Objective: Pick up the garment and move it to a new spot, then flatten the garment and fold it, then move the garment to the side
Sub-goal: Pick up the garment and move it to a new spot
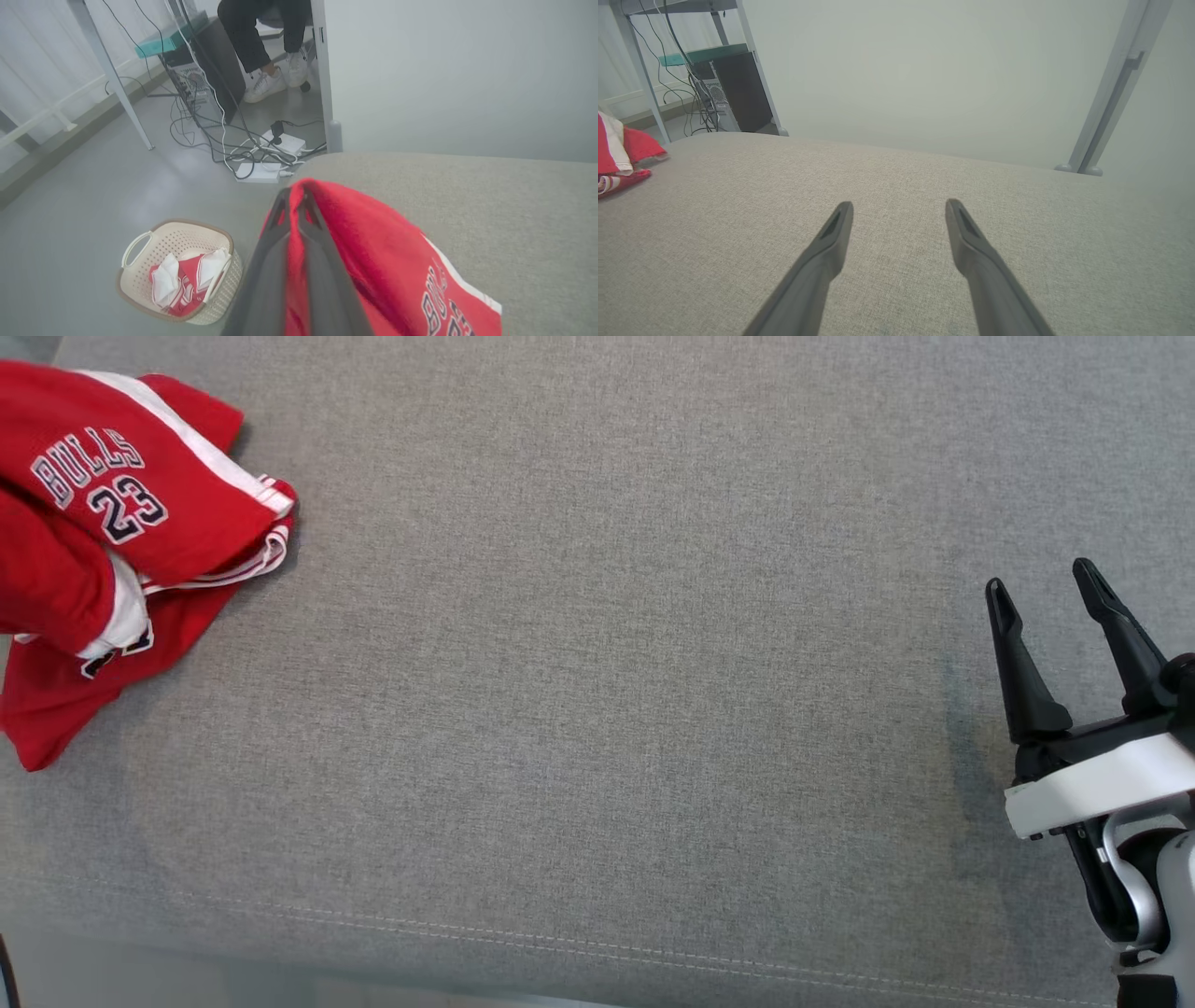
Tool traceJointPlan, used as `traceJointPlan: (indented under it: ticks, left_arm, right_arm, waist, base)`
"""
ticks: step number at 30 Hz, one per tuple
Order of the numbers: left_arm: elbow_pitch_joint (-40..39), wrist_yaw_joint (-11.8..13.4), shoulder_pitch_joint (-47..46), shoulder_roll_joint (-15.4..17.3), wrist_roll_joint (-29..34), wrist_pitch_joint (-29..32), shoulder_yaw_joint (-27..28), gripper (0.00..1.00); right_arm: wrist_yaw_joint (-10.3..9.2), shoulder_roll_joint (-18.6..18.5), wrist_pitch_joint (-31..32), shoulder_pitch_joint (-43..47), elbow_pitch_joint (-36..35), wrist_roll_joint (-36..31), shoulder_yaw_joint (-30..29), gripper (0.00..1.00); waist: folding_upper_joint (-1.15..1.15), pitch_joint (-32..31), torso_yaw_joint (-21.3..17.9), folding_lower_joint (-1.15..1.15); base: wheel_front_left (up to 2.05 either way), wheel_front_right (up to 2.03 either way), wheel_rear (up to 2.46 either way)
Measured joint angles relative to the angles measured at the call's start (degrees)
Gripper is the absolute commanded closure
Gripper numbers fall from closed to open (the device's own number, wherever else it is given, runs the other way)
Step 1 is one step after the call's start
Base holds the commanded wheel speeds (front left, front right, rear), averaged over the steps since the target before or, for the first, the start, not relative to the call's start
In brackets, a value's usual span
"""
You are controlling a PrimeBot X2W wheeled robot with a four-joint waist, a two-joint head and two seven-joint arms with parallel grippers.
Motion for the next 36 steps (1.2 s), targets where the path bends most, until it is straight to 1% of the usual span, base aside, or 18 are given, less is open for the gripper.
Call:
traceJointPlan:
  ticks: [5, 8, 10, 14, 18, 24, 28, 31, 34, 36]
  left_arm:
    - [-5.6, -0.5, -2.5, 0.2, 1.4, -3.5, -2.0, 1.0]
    - [-10.5, -0.5, -2.5, -0.1, 1.9, -4.2, -3.3, 1.0]
    - [-14.3, -0.5, -2.3, -0.9, 2.2, -4.2, -4.3, 1.0]
    - [-23.4, -0.4, 0.4, -4.3, 2.4, -2.9, -7.0, 1.0]
    - [-31.8, 1.7, 5.9, -8.1, 2.3, -0.4, -10.1, 1.0]
    - [-40.5, 2.8, 11.8, -12.7, 2.3, 2.7, -16.1, 1.0]
    - [-42.3, 3.0, 13.9, -16.8, 2.3, 3.4, -20.3, 1.0]
    - [-40.7, 2.9, 15.9, -19.8, 1.9, 3.6, -22.9, 1.0]
    - [-36.7, 2.8, 17.8, -21.1, 0.6, 3.6, -24.1, 1.0]
    - [-33.7, 2.7, 18.4, -21.4, 0.3, 3.5, -24.6, 1.0]
  right_arm:
    - [0.0, 0.9, -1.1, 0.2, 0.4, -0.1, -1.4, 0.0]
    - [0.0, 1.7, -1.6, 0.8, 0.6, -0.3, -2.0, 0.0]
    - [0.0, 2.4, -1.8, 1.4, 0.8, -0.3, -2.5, 0.0]
    - [0.0, 2.7, -2.4, 1.9, 1.1, -0.4, -3.7, 0.0]
    - [0.0, 3.8, -2.4, 2.4, 1.0, -0.4, -4.4, 0.0]
    - [0.0, 4.5, -3.1, 2.4, 0.5, -0.4, -5.2, 0.0]
    - [0.0, 5.6, -4.0, 2.4, 0.4, -0.4, -5.5, 0.0]
    - [0.0, 6.1, -4.2, 2.4, 0.6, -0.3, -5.5, 0.0]
    - [0.0, 6.4, -5.0, 2.4, 1.7, -0.2, -5.1, 0.0]
    - [0.0, 6.7, -5.3, 2.5, 2.2, 0.1, -4.8, 0.0]
  waist:
    - [0.0, -2.2, 0.1, 0.0]
    - [0.0, -3.6, -0.1, 0.0]
    - [0.0, -4.6, -0.3, 0.0]
    - [0.0, -5.8, -1.5, 0.0]
    - [0.0, -6.5, -3.4, 0.0]
    - [0.0, -6.6, -7.5, 0.0]
    - [0.0, -6.0, -10.5, 0.0]
    - [0.0, -5.5, -12.7, 0.0]
    - [0.0, -5.1, -14.8, 0.0]
    - [0.0, -4.8, -16.0, 0.0]
  base:
    - [0.0, 0.0, 0.0]
    - [0.0, 0.0, 0.0]
    - [0.0, 0.0, 0.0]
    - [0.0, 0.0, 0.0]
    - [0.0, 0.0, 0.0]
    - [0.0, 0.0, 0.0]
    - [0.0, 0.0, 0.0]
    - [0.0, 0.0, 0.0]
    - [0.0, 0.0, 0.0]
    - [0.0, 0.0, 0.0]
